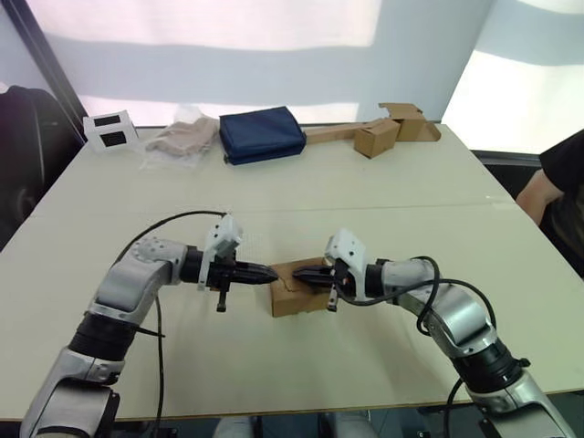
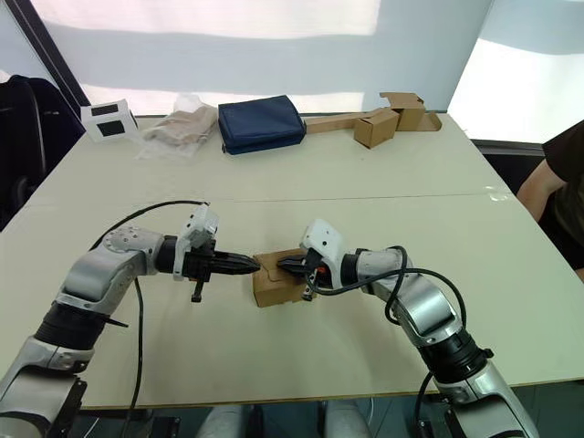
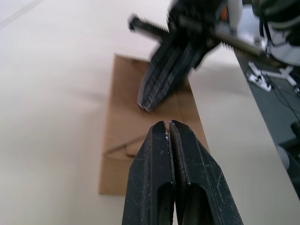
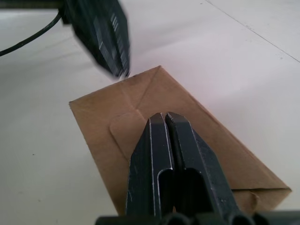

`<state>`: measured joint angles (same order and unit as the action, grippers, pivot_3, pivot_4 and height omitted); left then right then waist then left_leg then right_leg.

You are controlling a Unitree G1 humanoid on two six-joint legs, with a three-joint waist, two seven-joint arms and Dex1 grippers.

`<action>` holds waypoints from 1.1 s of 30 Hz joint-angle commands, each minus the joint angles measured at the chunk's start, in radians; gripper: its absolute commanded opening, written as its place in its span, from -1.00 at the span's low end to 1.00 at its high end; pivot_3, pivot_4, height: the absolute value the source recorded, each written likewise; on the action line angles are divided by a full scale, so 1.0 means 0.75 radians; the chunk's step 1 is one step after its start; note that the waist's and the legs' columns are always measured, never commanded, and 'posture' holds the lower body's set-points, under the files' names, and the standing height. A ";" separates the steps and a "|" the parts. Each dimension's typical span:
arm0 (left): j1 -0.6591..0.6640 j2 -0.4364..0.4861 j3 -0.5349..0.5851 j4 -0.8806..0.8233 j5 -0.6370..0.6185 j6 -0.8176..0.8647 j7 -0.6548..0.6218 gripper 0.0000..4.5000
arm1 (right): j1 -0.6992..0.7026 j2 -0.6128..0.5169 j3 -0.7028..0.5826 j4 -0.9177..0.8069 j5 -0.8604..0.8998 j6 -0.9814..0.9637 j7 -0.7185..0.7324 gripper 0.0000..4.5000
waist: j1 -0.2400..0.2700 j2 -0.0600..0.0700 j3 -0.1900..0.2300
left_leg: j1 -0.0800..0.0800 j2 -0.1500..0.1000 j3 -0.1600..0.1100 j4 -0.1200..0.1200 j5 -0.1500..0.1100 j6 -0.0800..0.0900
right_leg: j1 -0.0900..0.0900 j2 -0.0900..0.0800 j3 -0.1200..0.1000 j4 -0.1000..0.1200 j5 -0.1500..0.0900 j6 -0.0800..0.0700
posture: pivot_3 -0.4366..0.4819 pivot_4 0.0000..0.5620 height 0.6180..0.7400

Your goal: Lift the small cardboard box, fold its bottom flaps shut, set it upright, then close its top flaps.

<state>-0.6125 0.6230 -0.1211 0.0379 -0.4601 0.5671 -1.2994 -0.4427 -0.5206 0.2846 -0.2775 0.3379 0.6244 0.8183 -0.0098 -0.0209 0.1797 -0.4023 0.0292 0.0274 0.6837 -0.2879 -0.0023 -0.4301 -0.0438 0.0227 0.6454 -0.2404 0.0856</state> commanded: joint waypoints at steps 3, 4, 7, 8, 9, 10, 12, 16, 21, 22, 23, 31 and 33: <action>-0.127 -0.088 -0.026 0.124 0.047 -0.084 0.036 -0.97 | 0.054 -0.034 -0.018 -0.150 0.043 0.038 0.032 -1.00 | -0.002 0.000 0.000 | 0.000 -0.001 0.000 0.000 0.000 0.000 | 0.000 0.000 0.000 0.000 0.000 0.001 | -0.05 -0.47 1.00; -0.138 -0.106 -0.041 0.144 0.063 -0.102 0.037 -0.97 | 0.057 -0.033 -0.023 -0.168 0.050 0.052 0.025 -1.00 | -0.002 0.000 0.000 | 0.000 -0.001 0.000 0.000 0.000 0.000 | 0.000 0.000 0.000 0.000 0.001 0.003 | -0.05 -0.47 1.00; -0.164 -0.189 -0.113 0.230 0.137 -0.207 0.036 -0.97 | 0.067 -0.037 -0.026 -0.220 0.055 0.086 0.007 -1.00 | -0.002 0.000 0.000 | 0.000 -0.001 0.000 0.000 0.000 0.000 | 0.000 0.000 0.000 0.000 0.002 0.003 | -0.05 -0.47 1.00; -0.171 -0.211 -0.125 0.260 0.153 -0.230 0.039 -0.97 | 0.068 -0.037 -0.028 -0.230 0.054 0.097 -0.001 -1.00 | -0.002 0.000 0.000 | 0.000 -0.001 0.001 0.000 0.000 0.000 | 0.000 0.000 0.000 0.000 0.002 0.003 | -0.05 -0.47 1.00; -0.177 -0.226 -0.134 0.288 0.170 -0.253 0.038 -0.97 | 0.070 -0.035 -0.033 -0.238 0.057 0.111 -0.010 -1.00 | -0.002 0.000 0.000 | 0.000 -0.001 0.001 0.000 0.000 0.000 | 0.000 0.000 0.000 0.000 0.001 0.003 | -0.05 -0.47 1.00; -0.181 -0.235 -0.143 0.309 0.186 -0.275 0.035 -0.97 | 0.072 -0.033 -0.039 -0.246 0.061 0.124 -0.017 -1.00 | -0.004 0.000 0.000 | 0.000 -0.001 0.001 0.000 0.000 0.000 | 0.000 0.000 0.000 0.000 0.001 0.003 | -0.05 -0.47 1.00; -0.184 -0.246 -0.151 0.339 0.208 -0.309 0.023 -0.97 | 0.075 -0.032 -0.046 -0.257 0.067 0.144 -0.026 -1.00 | -0.007 0.000 0.000 | 0.000 -0.001 0.001 0.000 0.000 0.000 | -0.001 0.001 0.000 0.000 0.001 0.003 | -0.05 -0.47 1.00; -0.185 -0.258 -0.151 0.351 0.218 -0.329 0.006 -0.97 | 0.087 -0.037 -0.060 -0.269 0.073 0.177 -0.046 -1.00 | -0.003 0.000 0.000 | -0.001 0.000 0.000 0.000 0.000 0.000 | -0.001 0.002 0.000 0.000 0.001 0.003 | -0.05 -0.47 1.00; -0.176 -0.260 -0.145 0.333 0.223 -0.325 0.006 -0.97 | 0.090 -0.053 -0.055 -0.257 0.058 0.193 -0.054 -1.00 | -0.003 0.000 0.000 | -0.001 -0.001 0.000 0.000 0.000 0.000 | -0.001 0.001 0.000 0.000 0.001 0.002 | -0.05 -0.47 1.00; -0.174 -0.262 -0.140 0.328 0.222 -0.321 0.013 -0.97 | 0.086 -0.063 -0.048 -0.250 0.051 0.193 -0.047 -1.00 | -0.003 0.000 0.000 | -0.001 -0.001 0.000 0.000 0.000 0.000 | -0.001 0.001 0.000 0.000 0.001 0.003 | -0.05 -0.47 1.00; -0.173 -0.263 -0.136 0.322 0.219 -0.315 0.018 -0.97 | 0.083 -0.069 -0.045 -0.240 0.048 0.192 -0.043 -1.00 | -0.002 0.000 0.000 | -0.001 -0.001 0.000 0.000 0.000 0.000 | -0.001 0.001 0.000 0.000 0.001 0.003 | -0.05 -0.47 1.00; -0.174 -0.281 -0.082 0.274 0.158 -0.231 0.053 -0.97 | 0.026 -0.075 -0.017 -0.122 -0.001 0.149 -0.035 -1.00 | -0.003 0.000 0.000 | 0.000 -0.001 0.000 0.000 0.000 0.000 | -0.001 0.001 0.000 0.000 0.001 0.003 | -0.05 -0.47 1.00; -0.170 -0.277 -0.087 0.274 0.169 -0.239 0.054 -0.97 | 0.015 -0.072 -0.031 -0.126 0.029 0.157 -0.013 -1.00 | -0.002 0.000 0.000 | 0.000 -0.001 0.000 0.000 0.000 0.000 | -0.001 0.001 0.000 0.000 0.002 0.003 | -0.05 -0.47 1.00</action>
<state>-0.7271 0.4124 -0.2101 0.2728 -0.3182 0.3884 -1.2611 -0.4281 -0.5687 0.2663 -0.3749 0.3565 0.7366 0.7970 -0.0115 -0.0209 0.1797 -0.4026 0.0286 0.0273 0.6837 -0.2879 -0.0022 -0.4305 -0.0434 0.0229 0.6453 -0.2393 0.0878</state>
